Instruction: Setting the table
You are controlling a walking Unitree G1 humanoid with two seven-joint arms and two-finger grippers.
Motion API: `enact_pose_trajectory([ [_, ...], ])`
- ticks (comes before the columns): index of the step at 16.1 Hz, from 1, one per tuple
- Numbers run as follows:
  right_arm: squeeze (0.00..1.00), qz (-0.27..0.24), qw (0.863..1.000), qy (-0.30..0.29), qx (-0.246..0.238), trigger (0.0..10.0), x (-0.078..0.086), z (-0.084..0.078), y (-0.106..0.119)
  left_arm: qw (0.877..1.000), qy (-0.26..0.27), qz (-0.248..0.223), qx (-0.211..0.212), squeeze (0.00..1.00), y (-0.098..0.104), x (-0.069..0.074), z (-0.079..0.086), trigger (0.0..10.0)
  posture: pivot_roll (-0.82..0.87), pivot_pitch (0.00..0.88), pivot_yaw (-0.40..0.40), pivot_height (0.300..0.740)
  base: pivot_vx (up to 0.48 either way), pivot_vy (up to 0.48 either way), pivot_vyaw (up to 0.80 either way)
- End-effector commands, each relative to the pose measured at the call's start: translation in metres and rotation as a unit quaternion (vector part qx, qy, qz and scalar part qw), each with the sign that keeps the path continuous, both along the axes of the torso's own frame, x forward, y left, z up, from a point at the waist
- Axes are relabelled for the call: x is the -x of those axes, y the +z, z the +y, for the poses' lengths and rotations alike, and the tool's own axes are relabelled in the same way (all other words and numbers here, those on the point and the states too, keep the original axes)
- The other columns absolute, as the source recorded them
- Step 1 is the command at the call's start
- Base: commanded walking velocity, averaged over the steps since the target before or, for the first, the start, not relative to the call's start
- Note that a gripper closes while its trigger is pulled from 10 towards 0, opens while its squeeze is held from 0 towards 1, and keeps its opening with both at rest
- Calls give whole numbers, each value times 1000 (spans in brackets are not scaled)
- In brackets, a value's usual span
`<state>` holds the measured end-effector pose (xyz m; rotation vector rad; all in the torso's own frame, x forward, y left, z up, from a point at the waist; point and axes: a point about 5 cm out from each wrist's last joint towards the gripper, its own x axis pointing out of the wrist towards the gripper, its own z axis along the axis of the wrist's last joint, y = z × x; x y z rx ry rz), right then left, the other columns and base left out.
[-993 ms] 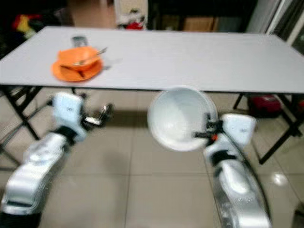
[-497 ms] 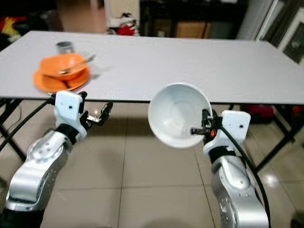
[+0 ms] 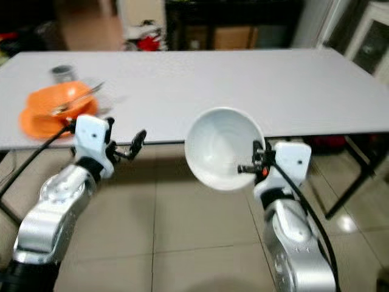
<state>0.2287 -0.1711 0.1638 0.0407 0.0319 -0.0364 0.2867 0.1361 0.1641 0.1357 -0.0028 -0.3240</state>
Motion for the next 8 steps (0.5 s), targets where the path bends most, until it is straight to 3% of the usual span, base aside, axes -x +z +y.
enact_pose_trajectory([
  [1, 0, -12, 1000, -17, 13, 10000, 5, -8, 6, 1000, -18, -5, -6, 0, 2, 0, -5, 10000, -80, 0, 69, 740, 326, 0, 0],
  [5, 0, 0, 1000, -17, 4, 10000, 6, -1, -5, 1000, 11, 1, -7, 0, -2, -2, 9, 10000, -61, 0, 81, 740, 330, 0, 0],
  [8, 0, 2, 1000, -9, -5, 10000, -7, -1, -7, 1000, 28, -6, -10, 0, 0, -6, 11, 10000, -19, 0, 40, 740, 331, 0, 0],
])
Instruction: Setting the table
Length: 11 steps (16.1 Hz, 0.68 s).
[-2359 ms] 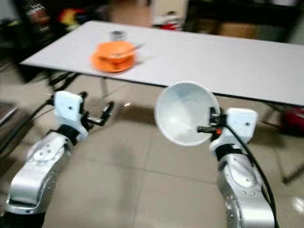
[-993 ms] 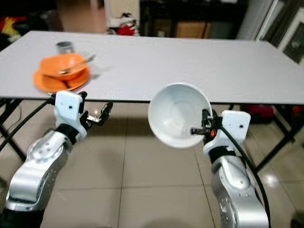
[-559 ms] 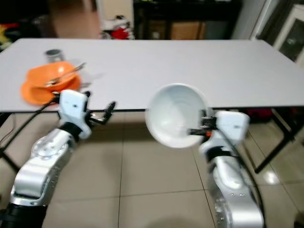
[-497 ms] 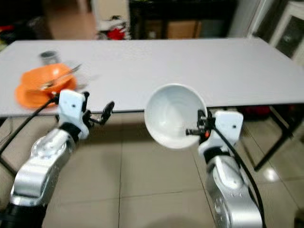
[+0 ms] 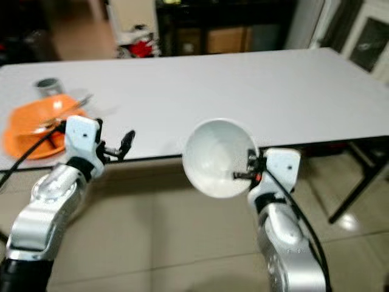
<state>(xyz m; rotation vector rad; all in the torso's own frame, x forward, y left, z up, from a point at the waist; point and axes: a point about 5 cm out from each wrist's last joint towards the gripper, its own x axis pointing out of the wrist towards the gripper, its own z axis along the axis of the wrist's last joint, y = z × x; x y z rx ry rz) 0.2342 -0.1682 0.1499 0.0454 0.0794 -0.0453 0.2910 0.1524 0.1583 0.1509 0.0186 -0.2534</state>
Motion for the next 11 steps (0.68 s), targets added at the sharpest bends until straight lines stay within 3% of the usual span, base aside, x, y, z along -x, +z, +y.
enact_pose_trajectory([
  [1, 0, -26, 1000, -3, -4, 10000, -6, -5, 9, 1000, -12, -11, 6, 0, 4, -3, -9, 10000, -40, 0, 48, 740, 334, 0, 0],
  [4, 0, -29, 999, -13, -26, 10000, -12, -15, 14, 1000, 8, 6, 19, 0, -8, -2, -9, 10000, -30, 0, 0, 740, 330, 0, 0],
  [6, 0, -43, 998, 20, -42, 10000, -14, -13, 13, 1000, 12, 2, 7, 0, -12, 4, -9, 10000, 15, 0, -48, 740, 330, 0, 0],
  [8, 0, -53, 994, 41, -90, 10000, -10, -8, 14, 1000, 15, -11, 15, 0, -7, 7, -7, 10000, 31, 0, -62, 740, 339, 0, -800],
  [10, 0, -44, 994, 32, -93, 10000, -7, -10, 11, 1000, 3, -9, 3, 0, -8, 8, -9, 10000, 42, 0, -68, 740, 364, 0, -763],
  [11, 0, -35, 994, 16, -104, 10000, -6, -13, 6, 1000, 2, -11, 16, 0, -7, 8, -12, 10000, 44, 0, -67, 740, 368, 0, 0],
])
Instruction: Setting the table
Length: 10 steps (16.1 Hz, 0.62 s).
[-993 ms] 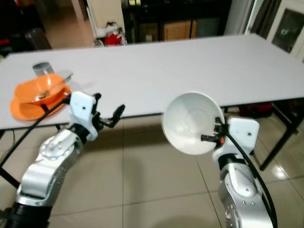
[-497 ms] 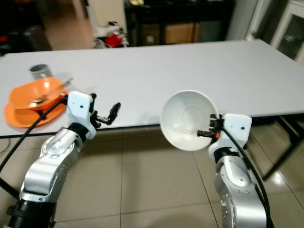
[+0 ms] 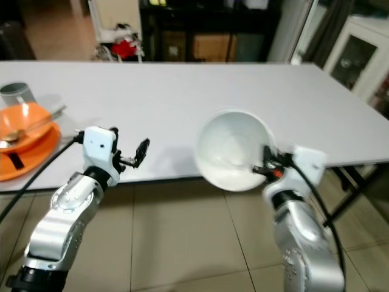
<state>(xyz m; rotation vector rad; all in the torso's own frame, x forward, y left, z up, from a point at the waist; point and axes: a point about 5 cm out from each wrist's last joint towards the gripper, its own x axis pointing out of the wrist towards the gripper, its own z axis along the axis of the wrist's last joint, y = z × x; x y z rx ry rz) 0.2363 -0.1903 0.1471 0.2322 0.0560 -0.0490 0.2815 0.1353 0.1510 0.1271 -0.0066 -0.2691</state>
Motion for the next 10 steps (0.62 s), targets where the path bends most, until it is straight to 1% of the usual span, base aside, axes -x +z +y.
enact_pose_trajectory([
  [1, 0, -10, 1000, 10, -15, 10000, -1, 6, 6, 1000, 7, -3, -8, 0, 2, 1, 4, 10000, 40, 0, -50, 740, 368, 0, 0],
  [3, 0, -6, 1000, 5, -16, 10000, -3, 5, 5, 1000, 3, -2, -17, 0, 3, 3, 5, 10000, 29, 0, -35, 740, 368, 0, 0],
  [5, 0, -1, 999, 1, -33, 10000, -7, 2, 3, 1000, -2, -1, -12, 0, 3, -1, 2, 10000, 25, 0, -26, 740, 371, 0, 0],
  [7, 0, 3, 999, 6, -43, 10000, -5, 4, 4, 1000, -6, -1, -9, 0, 3, -1, -1, 10000, 16, 0, -23, 740, 364, 0, 0],
  [9, 0, 11, 999, 15, -48, 10000, -8, 7, 3, 1000, -7, 2, -11, 0, 2, -1, -1, 10000, 13, 0, -15, 740, 352, 0, 0],
  [10, 0, 21, 999, 21, -34, 10000, -17, 11, 1, 1000, -6, 7, -7, 0, 2, -2, 0, 10000, 19, 0, -14, 740, 330, 0, 0],
])
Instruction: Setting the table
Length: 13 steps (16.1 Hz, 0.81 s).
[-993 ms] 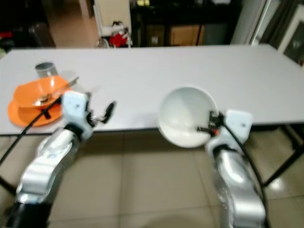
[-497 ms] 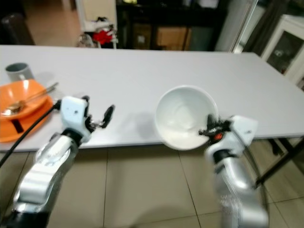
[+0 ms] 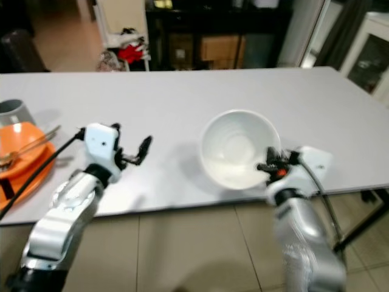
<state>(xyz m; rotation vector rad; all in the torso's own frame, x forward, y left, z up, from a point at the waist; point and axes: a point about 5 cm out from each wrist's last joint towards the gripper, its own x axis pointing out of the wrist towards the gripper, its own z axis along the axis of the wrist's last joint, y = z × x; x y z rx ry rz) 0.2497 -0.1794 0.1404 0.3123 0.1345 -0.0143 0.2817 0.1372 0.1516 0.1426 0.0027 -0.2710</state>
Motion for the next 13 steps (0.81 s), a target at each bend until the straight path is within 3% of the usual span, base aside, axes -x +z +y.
enact_pose_trajectory([
  [1, 0, -14, 1000, 0, 7, 10000, -5, 0, 8, 1000, -6, 3, 2, 0, 1, -1, -2, 10000, 19, 0, -15, 740, 330, 0, 0],
  [8, 0, -15, 1000, 17, 10, 10000, -16, 5, 11, 1000, 1, 4, 2, 0, 1, 2, 1, 10000, 40, 0, -42, 740, 322, 0, 0],
  [13, 0, 21, 996, 78, -21, 10000, -36, 15, 5, 1000, 3, 3, -4, 0, 2, 1, 4, 10000, 51, 0, -43, 740, 319, 0, 0],
])
